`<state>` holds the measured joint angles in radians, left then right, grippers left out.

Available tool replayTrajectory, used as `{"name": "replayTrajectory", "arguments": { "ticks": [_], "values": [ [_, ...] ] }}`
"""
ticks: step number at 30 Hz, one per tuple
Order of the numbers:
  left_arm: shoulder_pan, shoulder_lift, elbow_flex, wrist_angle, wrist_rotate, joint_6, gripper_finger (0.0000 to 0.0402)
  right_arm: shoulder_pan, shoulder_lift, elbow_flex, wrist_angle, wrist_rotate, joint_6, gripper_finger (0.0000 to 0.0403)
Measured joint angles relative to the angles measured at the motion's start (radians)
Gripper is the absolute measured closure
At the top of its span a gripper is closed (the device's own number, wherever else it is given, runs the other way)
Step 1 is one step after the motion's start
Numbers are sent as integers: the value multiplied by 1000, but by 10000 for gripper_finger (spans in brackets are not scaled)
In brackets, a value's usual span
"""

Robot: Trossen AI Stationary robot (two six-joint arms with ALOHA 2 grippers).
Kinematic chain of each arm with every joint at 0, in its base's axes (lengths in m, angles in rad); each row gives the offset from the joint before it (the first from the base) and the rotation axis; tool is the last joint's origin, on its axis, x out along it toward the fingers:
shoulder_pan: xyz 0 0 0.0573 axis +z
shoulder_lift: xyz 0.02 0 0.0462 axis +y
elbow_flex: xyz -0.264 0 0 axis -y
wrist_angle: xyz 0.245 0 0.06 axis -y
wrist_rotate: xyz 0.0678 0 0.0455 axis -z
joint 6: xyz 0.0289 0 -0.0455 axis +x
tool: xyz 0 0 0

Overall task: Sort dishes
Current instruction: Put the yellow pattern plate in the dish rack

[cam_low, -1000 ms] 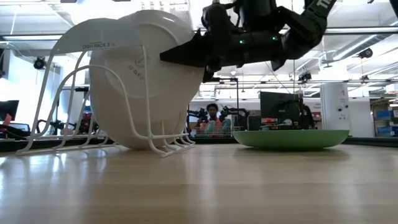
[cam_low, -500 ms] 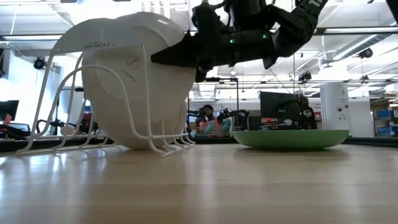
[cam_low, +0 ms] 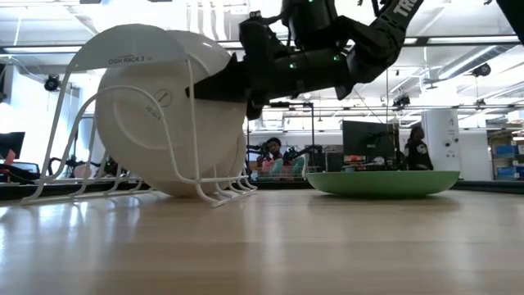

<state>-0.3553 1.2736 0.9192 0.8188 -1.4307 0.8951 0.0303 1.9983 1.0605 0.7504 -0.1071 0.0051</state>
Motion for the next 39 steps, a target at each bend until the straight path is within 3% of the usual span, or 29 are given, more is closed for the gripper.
{"name": "replayTrajectory", "arguments": {
  "ticks": [39],
  "values": [
    [-2, 0, -3, -22, 2, -17, 106, -5, 18, 51, -36, 0, -41, 379]
  ]
}}
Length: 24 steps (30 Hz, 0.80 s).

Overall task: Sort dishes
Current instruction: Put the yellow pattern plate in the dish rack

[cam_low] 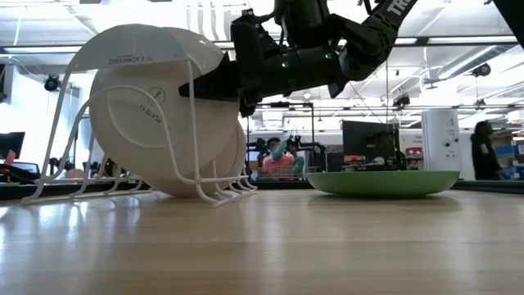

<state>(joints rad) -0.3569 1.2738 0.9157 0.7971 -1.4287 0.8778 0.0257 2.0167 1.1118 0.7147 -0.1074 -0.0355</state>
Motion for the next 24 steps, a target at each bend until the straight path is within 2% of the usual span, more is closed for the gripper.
{"name": "replayTrajectory", "arguments": {
  "ticks": [24],
  "values": [
    [0, 0, 0, -1, 0, -2, 106, 0, 0, 12, 0, 2, -2, 379]
  ]
}}
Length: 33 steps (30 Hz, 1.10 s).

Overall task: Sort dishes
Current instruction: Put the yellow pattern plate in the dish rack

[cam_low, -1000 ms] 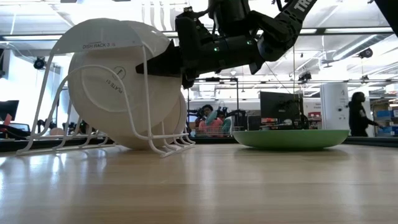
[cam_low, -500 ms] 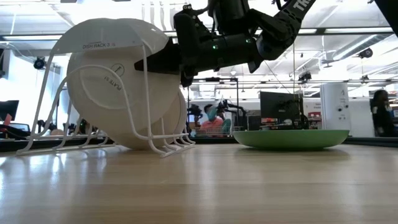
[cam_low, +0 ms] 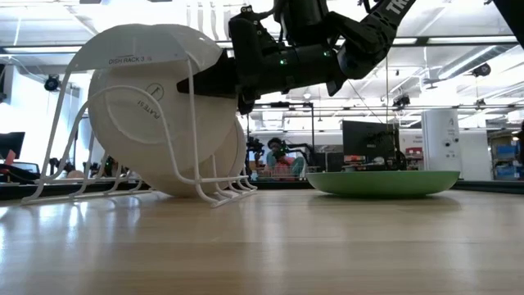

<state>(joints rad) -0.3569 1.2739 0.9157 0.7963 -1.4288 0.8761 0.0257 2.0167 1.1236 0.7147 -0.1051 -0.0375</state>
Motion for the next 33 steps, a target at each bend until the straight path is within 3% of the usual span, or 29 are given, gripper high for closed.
{"name": "replayTrajectory", "arguments": {
  "ticks": [33],
  "values": [
    [0, 0, -3, -30, 6, -29, 106, -2, 132, 67, 45, 3, 10, 379]
  ]
}}
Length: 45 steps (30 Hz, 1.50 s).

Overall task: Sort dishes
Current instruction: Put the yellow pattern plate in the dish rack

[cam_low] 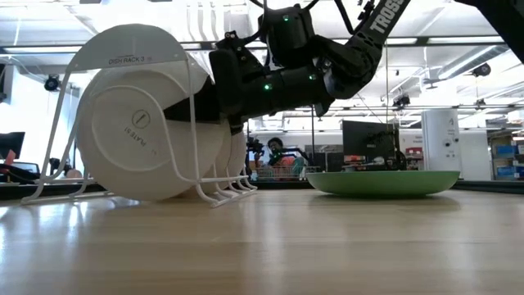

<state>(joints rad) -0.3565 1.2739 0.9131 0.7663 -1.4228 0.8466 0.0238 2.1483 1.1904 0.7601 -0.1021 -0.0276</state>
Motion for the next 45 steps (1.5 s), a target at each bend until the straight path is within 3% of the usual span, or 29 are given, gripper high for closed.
{"name": "replayTrajectory", "arguments": {
  "ticks": [12, 18, 28, 45],
  "values": [
    [0, 0, 0, -9, 0, -12, 106, 0, 0, -2, -15, -1, 0, 378],
    [0, 0, 0, -15, 0, -19, 106, 0, 0, -2, -16, -1, 25, 349],
    [0, 0, 0, -15, 0, -19, 106, 0, 0, -3, -19, -1, 27, 366],
    [0, 0, 0, -15, 0, -19, 106, 0, 0, -5, -57, -4, 65, 272]
  ]
}}
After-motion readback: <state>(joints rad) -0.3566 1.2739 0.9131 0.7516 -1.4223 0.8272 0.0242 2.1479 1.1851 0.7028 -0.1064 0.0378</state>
